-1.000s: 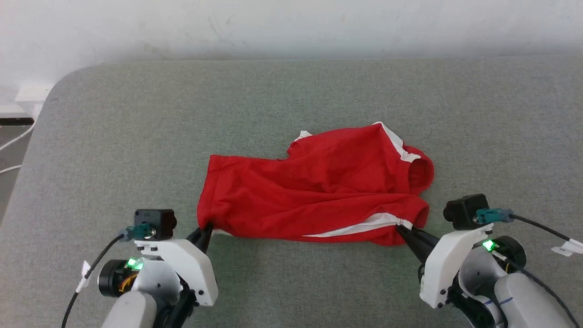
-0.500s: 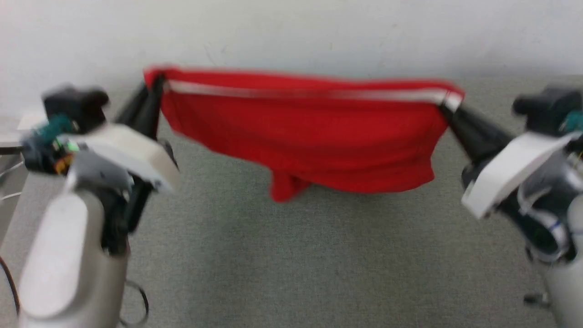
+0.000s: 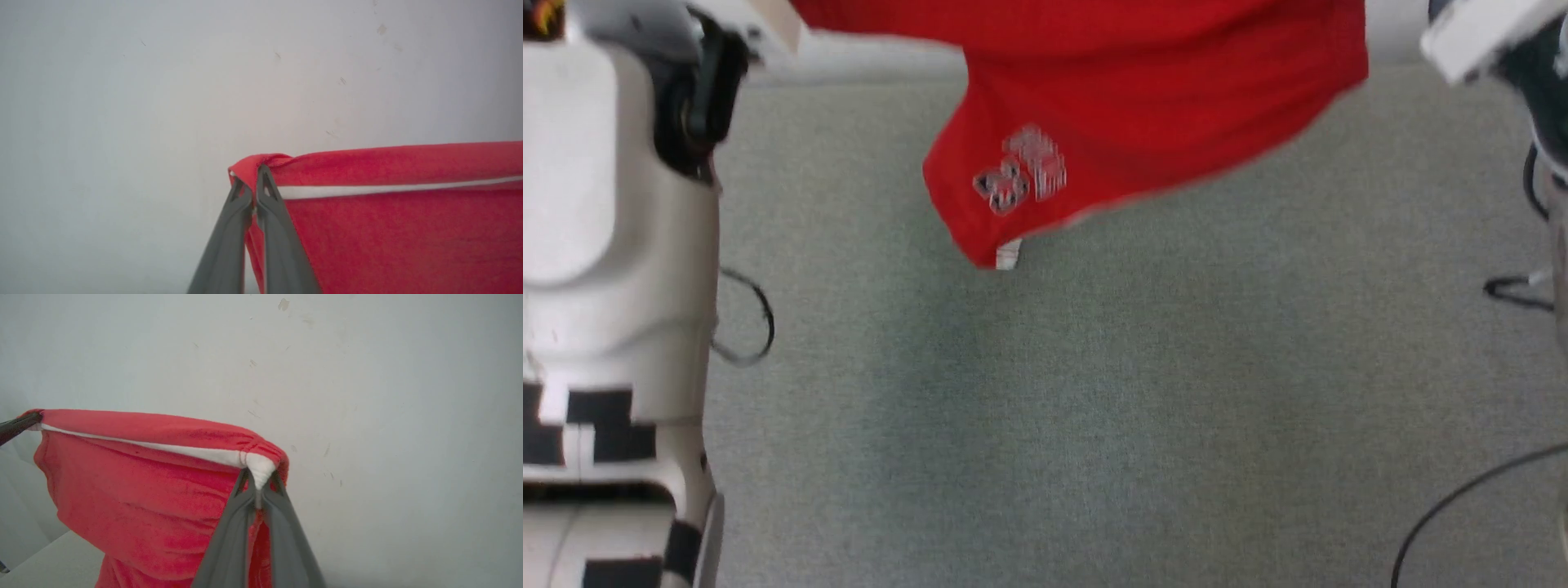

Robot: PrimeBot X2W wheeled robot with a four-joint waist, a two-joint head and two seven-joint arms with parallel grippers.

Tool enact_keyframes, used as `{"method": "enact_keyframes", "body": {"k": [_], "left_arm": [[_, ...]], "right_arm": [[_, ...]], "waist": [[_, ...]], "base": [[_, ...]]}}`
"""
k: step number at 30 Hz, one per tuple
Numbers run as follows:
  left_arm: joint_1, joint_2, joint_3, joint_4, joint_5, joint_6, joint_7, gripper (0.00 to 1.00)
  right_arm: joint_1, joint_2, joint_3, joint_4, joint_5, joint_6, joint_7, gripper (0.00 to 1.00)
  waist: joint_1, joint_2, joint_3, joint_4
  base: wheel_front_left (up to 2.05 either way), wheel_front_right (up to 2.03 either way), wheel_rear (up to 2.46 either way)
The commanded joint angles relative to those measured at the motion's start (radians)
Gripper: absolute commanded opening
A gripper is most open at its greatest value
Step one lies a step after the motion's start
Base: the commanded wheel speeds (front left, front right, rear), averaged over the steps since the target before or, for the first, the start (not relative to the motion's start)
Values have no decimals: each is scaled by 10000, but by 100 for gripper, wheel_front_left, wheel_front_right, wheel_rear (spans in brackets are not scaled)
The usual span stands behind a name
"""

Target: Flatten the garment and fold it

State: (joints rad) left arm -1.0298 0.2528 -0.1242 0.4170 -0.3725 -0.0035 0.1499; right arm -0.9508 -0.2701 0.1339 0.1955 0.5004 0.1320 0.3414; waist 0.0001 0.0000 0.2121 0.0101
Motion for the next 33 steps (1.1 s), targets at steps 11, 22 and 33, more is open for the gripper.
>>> {"method": "enact_keyframes", "body": {"k": [11, 22, 33], "left_arm": [[-3313, 20, 276, 3262, 331, 265, -2393, 0], [-3022, -437, 398, 5798, -99, -45, -3535, 0], [257, -452, 723, 6119, -459, -772, -4106, 0]], "right_arm": [[-3456, 680, 426, 3522, -628, -13, -2905, 0], [-3377, 1253, 2038, 6028, 52, -13, -4253, 0], [201, 457, 4175, 5053, 1497, -13, -5521, 0]], "waist": [[-1, 0, 2735, -625], [-1, 0, 3072, -550], [-1, 0, 1456, -349]], "base": [[0, 0, 0], [0, 0, 0], [0, 0, 0]]}}
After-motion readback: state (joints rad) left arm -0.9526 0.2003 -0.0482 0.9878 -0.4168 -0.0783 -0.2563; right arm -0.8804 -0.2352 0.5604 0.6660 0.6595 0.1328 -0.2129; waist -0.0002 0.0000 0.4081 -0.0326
